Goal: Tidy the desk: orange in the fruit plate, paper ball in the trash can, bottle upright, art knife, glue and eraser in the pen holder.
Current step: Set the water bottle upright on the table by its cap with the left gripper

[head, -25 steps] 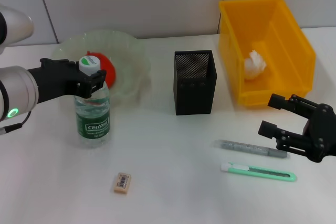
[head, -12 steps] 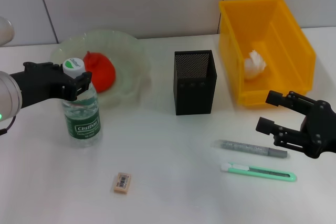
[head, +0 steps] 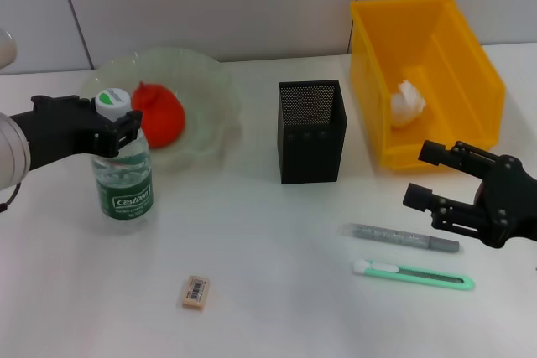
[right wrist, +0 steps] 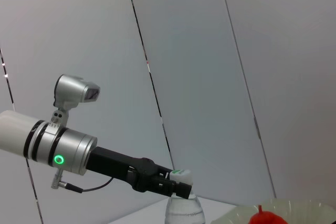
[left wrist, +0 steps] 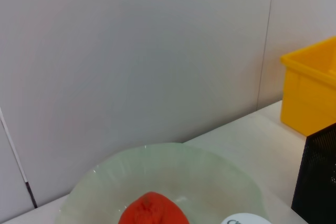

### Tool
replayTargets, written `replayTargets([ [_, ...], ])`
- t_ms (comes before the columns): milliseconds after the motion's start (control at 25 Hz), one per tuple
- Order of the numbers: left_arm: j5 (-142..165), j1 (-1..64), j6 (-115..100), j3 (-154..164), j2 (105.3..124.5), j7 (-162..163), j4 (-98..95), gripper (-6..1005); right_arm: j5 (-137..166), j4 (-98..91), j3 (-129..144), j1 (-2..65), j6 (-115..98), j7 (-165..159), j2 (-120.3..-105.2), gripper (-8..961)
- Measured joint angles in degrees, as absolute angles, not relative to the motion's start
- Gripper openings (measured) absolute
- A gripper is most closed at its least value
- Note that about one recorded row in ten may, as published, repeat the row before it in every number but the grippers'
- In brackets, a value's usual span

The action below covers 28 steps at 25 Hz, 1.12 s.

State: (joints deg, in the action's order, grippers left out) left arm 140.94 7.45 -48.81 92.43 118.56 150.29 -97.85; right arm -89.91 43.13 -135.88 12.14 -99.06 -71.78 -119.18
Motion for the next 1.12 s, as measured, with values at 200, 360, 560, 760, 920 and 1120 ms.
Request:
replayTargets([
  [200, 140.9, 7.4, -48.6, 92.4, 118.56, 150.2, -98.0, 547, -89.9, 43.1, -135.9, 12.3, -99.0, -71.8, -119.18, 784],
  [360, 140.8, 7.5, -48.4, 92.5, 118.56, 150.2, -98.1, 552, -89.9, 43.1, -135.9, 12.5, -99.0, -71.8, -119.14, 784],
  [560, 140.8, 7.4, -48.4, 92.5, 118.54, 150.2, -97.6, 557, -89.9, 42.9, -135.9, 12.8, -99.0, -71.8, -119.09, 784],
  [760, 140.7, 7.2, -48.4, 92.5, 118.5, 150.2, -97.5, 563, -89.9, 42.8, -135.9, 12.9, -98.7, -71.8, -119.09, 783],
  [920, 140.7, 7.1, -48.3, 92.5, 118.47, 150.1, -97.4, 568, -89.9, 42.7, -135.9, 12.9, -98.5, -71.8, -119.09, 783],
  [1120, 140.7, 7.1, -48.2, 92.5, 118.47, 150.1, -97.3, 574, -89.8, 42.7, -135.7, 12.9, -98.4, -71.7, -119.09, 783],
])
